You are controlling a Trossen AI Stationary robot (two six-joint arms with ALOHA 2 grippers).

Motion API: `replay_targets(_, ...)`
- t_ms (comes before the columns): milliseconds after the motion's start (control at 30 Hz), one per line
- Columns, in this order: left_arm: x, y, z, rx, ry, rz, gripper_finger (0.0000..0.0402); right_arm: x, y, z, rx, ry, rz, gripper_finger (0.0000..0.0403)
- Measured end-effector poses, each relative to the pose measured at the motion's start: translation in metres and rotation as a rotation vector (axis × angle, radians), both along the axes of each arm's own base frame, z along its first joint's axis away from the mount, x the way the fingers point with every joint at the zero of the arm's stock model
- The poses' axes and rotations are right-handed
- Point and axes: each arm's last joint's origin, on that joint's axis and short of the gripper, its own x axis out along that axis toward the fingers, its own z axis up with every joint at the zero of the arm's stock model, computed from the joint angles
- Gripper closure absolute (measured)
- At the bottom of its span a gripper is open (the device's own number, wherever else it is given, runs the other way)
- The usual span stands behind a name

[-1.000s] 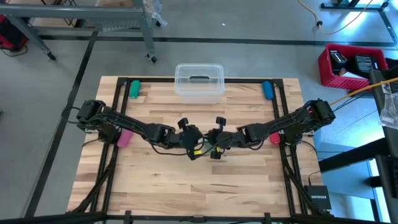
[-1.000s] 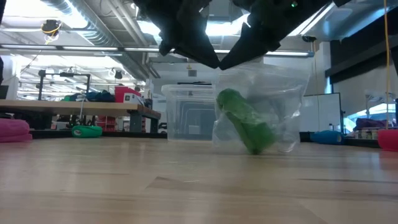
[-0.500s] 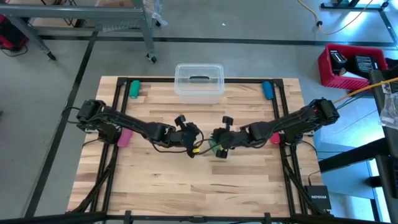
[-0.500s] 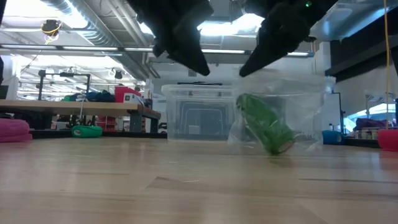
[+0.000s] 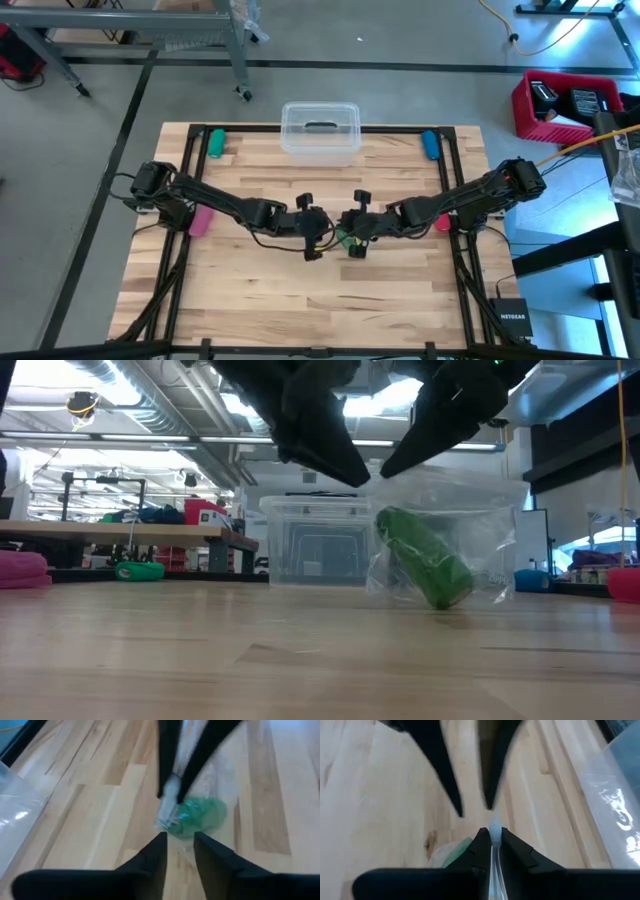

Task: Roll bandage
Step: Close the transparent zip bag

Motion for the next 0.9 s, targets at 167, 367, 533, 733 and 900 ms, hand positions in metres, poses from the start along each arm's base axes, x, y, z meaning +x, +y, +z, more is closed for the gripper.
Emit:
replay_targets(167, 0.003, 0.007, -0.003, 0.000, 0.000, 0.017, 0.0278, 0.000, 0.001, 0.000, 0.003, 0.007, 0.032, 0.0370)
replay_targets(367, 0.007, 0.012, 0.000, -0.002, -0.042, 0.009, 0.0269, 0.001, 0.001, 0.000, 0.007, 0.002, 0.041, 0.0370)
replay_targets(533, 0.008, 0.009, 0.002, 0.022, -0.045, -0.074, 0.0288, 0.001, 0.001, 0.000, 0.010, 0.003, 0.044, 0.0370)
replay_targets(733, 0.010, 0.009, 0.002, 0.014, -0.053, -0.097, 0.0338, 0.001, 0.001, 0.000, 0.008, 0.003, 0.042, 0.0370)
replay_targets(900, 0.011, 0.009, 0.001, 0.033, -0.050, -0.115, 0.0389, 0.000, 0.001, 0.000, 0.000, 0.007, 0.046, 0.0370)
